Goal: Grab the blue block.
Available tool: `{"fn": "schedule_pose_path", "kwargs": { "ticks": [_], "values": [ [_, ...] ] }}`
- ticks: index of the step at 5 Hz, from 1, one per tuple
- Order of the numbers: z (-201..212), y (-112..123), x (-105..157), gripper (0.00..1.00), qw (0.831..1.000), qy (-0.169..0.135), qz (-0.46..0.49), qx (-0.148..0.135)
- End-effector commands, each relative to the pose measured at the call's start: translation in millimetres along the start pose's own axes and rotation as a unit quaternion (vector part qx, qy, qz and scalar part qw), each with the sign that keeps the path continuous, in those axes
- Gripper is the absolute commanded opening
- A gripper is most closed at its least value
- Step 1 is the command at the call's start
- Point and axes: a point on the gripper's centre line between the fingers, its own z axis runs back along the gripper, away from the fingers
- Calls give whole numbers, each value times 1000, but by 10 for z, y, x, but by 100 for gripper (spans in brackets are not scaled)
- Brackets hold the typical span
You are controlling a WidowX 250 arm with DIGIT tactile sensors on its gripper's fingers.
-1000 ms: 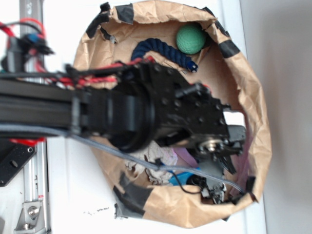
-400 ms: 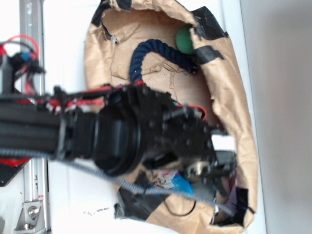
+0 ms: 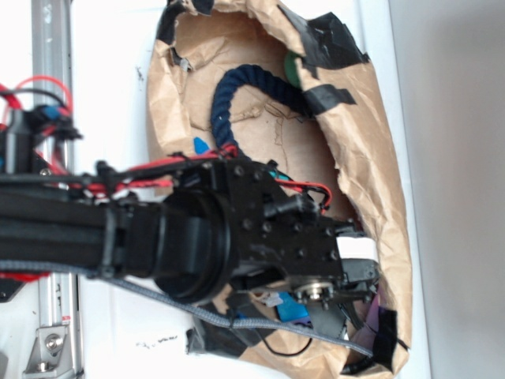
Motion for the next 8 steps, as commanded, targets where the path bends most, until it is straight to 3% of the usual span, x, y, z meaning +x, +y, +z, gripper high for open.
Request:
{"fn": "schedule_pose_path", "kwargs": {
  "ticks": [1, 2, 3, 4, 5, 6, 7, 8],
  "values": [
    [-100, 174, -144, 61, 979, 29, -17, 199],
    [298, 549, -157, 0, 972, -7, 0, 234],
    [644, 965, -183, 0, 975, -44, 45, 212],
    [976, 1226, -140, 0, 973, -75, 72, 208],
    [1348, 1293, 50, 0, 979, -125, 54, 149],
    [1523, 1079, 286, 0, 988, -85, 4, 132],
    [1435, 772, 295, 0, 986, -57, -21, 155],
    [1386, 620, 280, 0, 983, -59, -52, 169]
  ]
}}
